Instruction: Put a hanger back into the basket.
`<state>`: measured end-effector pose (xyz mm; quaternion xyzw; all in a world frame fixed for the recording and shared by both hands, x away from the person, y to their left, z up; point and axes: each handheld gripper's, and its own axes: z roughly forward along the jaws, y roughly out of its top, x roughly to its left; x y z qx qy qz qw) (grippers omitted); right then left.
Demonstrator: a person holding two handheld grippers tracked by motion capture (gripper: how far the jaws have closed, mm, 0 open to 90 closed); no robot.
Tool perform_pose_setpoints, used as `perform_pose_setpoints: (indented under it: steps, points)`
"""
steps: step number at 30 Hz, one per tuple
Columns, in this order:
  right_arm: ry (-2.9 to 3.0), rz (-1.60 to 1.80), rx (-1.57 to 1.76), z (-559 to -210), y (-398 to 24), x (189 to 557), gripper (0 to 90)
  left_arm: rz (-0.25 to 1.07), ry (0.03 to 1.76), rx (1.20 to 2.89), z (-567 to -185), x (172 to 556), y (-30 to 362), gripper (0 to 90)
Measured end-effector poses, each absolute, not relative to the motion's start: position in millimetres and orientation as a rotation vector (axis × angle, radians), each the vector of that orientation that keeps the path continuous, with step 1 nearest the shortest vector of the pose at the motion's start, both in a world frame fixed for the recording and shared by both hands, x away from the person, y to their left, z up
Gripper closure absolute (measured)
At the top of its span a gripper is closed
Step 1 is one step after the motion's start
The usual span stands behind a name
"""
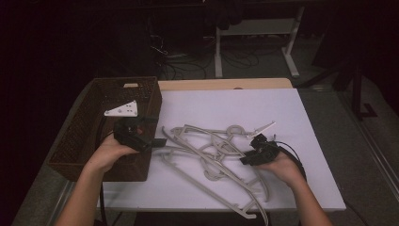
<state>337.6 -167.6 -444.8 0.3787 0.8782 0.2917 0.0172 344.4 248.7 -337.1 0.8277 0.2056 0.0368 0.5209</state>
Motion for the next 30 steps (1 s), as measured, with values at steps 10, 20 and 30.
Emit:
perform_pose_setpoints:
  steps: [10,20,30]
  points:
    - [2.713,0.89,1.193,-446,-169,341,79.3,0.09,0.489,1.989,-337,343,246,0.0]
    - [2.725,0.938,1.165,-434,-177,343,81.0,0.101,0.488,1.994,-336,343,241,0.0]
    - [2.765,1.047,1.012,-412,-189,356,81.1,0.124,0.496,2.037,-332,343,212,0.0]
